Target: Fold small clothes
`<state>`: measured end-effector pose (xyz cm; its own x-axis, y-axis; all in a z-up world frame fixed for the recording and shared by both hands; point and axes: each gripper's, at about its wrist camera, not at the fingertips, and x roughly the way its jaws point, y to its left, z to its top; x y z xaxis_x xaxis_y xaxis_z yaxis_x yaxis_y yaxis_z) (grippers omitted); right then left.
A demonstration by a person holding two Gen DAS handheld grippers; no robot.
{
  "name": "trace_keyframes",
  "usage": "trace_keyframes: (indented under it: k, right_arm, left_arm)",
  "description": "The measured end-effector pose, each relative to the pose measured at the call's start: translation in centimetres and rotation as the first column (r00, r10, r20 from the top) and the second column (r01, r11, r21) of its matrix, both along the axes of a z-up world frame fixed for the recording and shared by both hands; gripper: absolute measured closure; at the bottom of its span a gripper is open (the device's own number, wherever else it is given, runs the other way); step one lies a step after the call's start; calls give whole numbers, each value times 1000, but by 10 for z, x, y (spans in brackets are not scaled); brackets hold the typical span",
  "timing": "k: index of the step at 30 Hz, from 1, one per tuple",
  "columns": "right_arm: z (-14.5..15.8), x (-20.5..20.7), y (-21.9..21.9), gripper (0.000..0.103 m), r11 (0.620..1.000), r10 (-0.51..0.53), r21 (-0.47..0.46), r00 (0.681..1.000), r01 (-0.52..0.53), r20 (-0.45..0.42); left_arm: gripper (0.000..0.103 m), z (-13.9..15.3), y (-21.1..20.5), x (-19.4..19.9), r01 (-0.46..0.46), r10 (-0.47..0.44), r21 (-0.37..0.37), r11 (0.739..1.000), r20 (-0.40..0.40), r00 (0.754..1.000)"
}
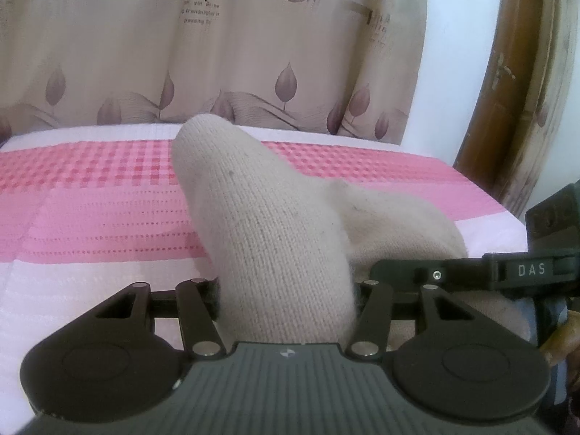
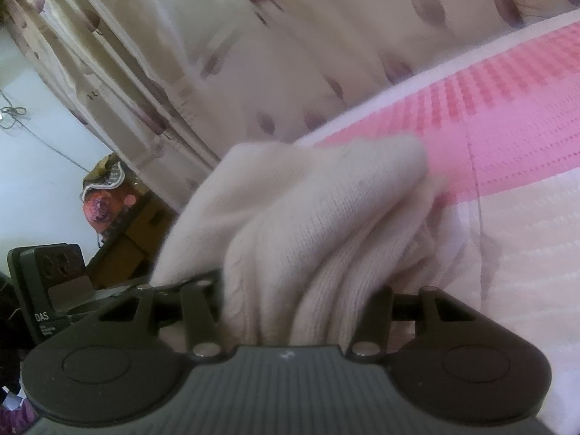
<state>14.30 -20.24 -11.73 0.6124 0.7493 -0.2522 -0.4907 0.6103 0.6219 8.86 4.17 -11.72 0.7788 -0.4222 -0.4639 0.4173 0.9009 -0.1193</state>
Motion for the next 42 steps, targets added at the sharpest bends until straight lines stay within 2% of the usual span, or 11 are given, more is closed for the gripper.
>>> trace_keyframes:
  k: [8, 14, 20, 27, 33, 38, 42]
  right_arm:
    - [-7, -2, -1, 51, 999, -16, -35, 1000, 16, -9]
    - [-9, -8, 0, 47, 995, -41, -94, 999, 42, 14]
    - [-7, -24, -1, 41, 981, -73, -176, 995, 84, 72]
    - [-7, -53, -3, 27, 951, -162, -239, 974, 197, 159]
    - [-16, -71, 0, 13, 910, -236, -291, 946, 296, 224]
    - [-20, -78, -1, 9, 897, -276, -286, 933, 336, 232]
    - [-11, -92, 5, 9, 861, -308, -322, 907, 394, 288]
  left_arm:
    - [42, -13, 5, 3, -15, 15, 1, 1000, -9, 1000]
    - [24, -20, 8, 1, -61, 61, 15, 998, 15, 998]
    - [0, -22, 4, -9, -129, 120, 96, 987, 90, 989]
    - [0, -25, 6, -12, -159, 152, 76, 984, 93, 984]
    - [0, -22, -6, -24, -203, 184, 127, 971, 149, 972]
    - [0, -17, -11, -39, -243, 208, 163, 956, 204, 957]
    - [0, -11, -13, -50, -278, 235, 174, 945, 233, 944]
